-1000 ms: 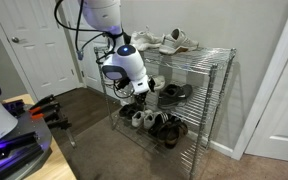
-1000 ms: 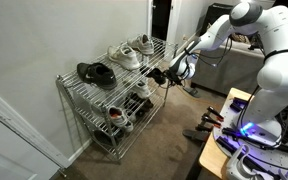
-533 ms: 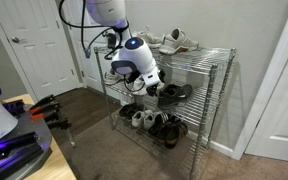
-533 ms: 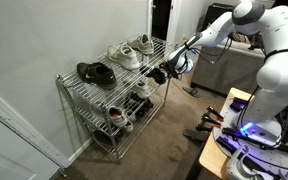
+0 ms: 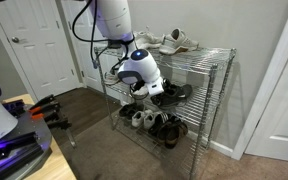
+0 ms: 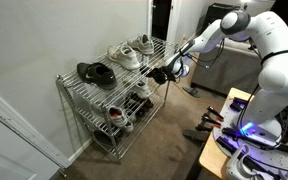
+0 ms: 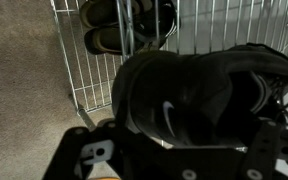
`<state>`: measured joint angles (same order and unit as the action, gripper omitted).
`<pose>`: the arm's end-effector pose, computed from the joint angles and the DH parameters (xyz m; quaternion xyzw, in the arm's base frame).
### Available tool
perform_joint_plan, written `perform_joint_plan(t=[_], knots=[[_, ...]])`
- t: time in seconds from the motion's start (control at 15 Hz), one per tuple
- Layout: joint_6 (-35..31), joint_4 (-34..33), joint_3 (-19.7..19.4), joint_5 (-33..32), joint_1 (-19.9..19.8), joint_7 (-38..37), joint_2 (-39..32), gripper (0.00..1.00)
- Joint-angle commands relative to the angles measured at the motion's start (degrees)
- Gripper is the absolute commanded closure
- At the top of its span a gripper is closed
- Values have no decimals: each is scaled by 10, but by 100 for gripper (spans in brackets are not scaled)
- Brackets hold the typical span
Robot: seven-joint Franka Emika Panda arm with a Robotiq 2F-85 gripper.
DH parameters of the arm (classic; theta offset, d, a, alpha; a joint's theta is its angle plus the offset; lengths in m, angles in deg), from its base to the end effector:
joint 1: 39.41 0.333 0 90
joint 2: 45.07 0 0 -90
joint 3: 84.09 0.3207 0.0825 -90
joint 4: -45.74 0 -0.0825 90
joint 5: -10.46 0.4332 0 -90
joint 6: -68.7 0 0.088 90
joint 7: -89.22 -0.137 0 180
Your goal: Move the right black sneaker closer to the left one
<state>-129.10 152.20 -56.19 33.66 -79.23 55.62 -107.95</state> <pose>0.6231 -0.1784 -0.0381 -0.6737 0.6795 -0.2036 0.2073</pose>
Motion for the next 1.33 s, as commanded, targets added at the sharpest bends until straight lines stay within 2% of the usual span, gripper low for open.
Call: perform_joint_plan(t=[0.0, 0.2, 0.27, 0.33, 0.47, 0.67, 1.0, 1.13, 1.27], knots=[[-1, 1, -24, 17, 29, -23, -7, 0], [0, 9, -36, 15, 41, -28, -1, 0], [0, 9, -37, 14, 43, -27, 0, 4], [0, 14, -39, 10, 43, -23, 4, 26], [0, 17, -39, 8, 42, -22, 5, 31], [3, 28, -65, 21, 64, -23, 24, 49], [13, 122, -210, 106, 199, -15, 135, 82], [12, 159, -254, 127, 247, -7, 167, 95], [25, 182, -287, 137, 281, 2, 182, 95]])
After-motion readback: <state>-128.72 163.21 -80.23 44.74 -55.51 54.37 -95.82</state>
